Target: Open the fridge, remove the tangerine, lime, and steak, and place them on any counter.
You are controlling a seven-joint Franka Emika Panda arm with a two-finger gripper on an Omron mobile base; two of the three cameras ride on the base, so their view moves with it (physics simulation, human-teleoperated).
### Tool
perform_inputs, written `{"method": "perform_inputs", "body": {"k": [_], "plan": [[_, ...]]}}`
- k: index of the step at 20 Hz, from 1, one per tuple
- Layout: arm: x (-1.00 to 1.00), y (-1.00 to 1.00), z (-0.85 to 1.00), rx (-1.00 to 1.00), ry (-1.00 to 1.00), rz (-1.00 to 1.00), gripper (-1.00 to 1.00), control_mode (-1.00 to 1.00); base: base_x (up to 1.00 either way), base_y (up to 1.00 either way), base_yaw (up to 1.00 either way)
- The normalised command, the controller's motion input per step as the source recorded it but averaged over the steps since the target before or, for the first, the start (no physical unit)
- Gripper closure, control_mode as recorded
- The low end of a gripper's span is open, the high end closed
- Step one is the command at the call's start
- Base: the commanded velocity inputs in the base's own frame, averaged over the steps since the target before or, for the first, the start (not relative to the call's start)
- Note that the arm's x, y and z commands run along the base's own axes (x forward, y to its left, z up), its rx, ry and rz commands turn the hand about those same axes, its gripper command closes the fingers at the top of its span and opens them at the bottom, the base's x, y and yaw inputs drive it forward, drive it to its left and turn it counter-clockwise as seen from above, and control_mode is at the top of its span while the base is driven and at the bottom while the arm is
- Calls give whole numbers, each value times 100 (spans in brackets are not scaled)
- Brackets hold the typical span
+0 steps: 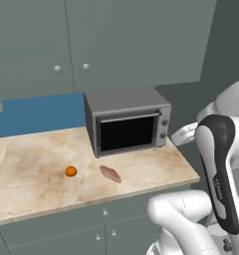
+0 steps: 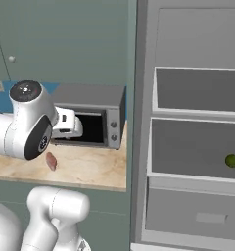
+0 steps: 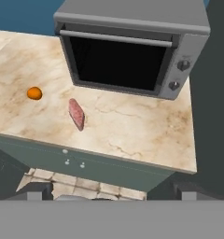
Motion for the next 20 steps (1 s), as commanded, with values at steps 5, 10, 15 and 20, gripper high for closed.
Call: {"method": "perform_inputs", "body": {"k": [5,10,15,20], "plan": [[0,0,0,0,0,0,-100,100,-83,-68,-29],[0,0,0,0,0,0,-100,100,-100,-33,-28],[0,0,0,0,0,0,-100,100,-97,-20,-38],[0,0,0,0,0,0,-100,100,-100,-63,-12]]}}
